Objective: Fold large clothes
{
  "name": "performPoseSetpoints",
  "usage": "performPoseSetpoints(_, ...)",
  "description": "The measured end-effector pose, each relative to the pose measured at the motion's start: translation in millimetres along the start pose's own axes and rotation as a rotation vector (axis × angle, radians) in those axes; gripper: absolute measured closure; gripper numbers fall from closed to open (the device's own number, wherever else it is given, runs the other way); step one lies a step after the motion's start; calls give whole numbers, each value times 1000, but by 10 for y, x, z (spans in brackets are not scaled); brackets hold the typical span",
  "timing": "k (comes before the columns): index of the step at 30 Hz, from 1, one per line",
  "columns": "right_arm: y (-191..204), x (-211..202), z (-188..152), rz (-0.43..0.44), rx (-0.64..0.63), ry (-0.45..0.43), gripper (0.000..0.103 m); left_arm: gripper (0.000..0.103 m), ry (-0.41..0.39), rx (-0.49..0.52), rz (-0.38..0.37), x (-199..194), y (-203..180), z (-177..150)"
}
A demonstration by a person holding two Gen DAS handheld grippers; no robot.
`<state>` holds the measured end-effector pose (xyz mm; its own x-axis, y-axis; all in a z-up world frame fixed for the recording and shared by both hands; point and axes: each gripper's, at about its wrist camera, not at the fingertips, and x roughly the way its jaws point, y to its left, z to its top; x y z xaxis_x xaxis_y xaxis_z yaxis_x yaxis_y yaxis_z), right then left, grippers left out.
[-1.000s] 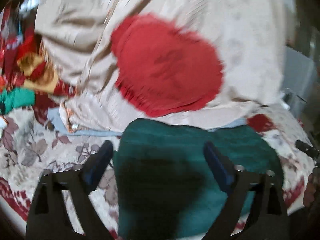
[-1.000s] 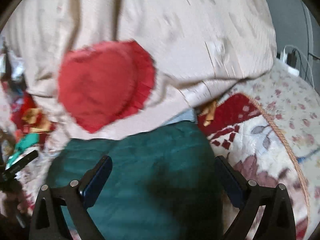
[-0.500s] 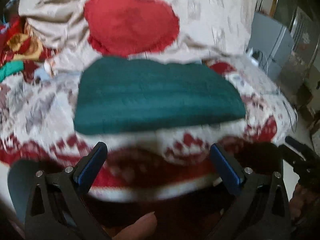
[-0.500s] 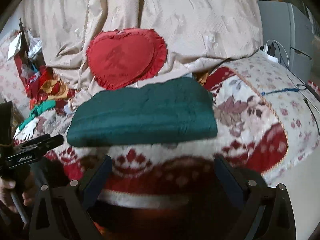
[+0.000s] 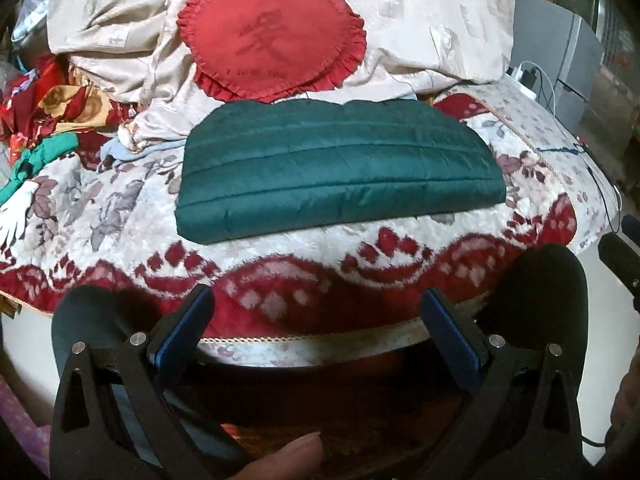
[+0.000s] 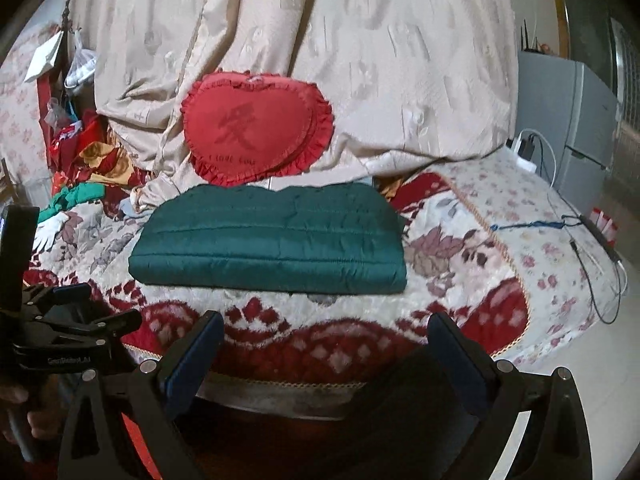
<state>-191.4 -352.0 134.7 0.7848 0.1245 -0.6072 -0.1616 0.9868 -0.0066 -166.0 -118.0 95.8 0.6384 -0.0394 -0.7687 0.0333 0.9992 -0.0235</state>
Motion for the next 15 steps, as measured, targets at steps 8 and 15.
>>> performPoseSetpoints(8, -15, -83, 54, -2, 6, -26, 2, 0, -13, 5, 3, -57, -12, 7)
performPoseSetpoints(15, -14, -83, 58, 1, 7, -23, 2, 0, -15, -3, 1, -52, -9, 9)
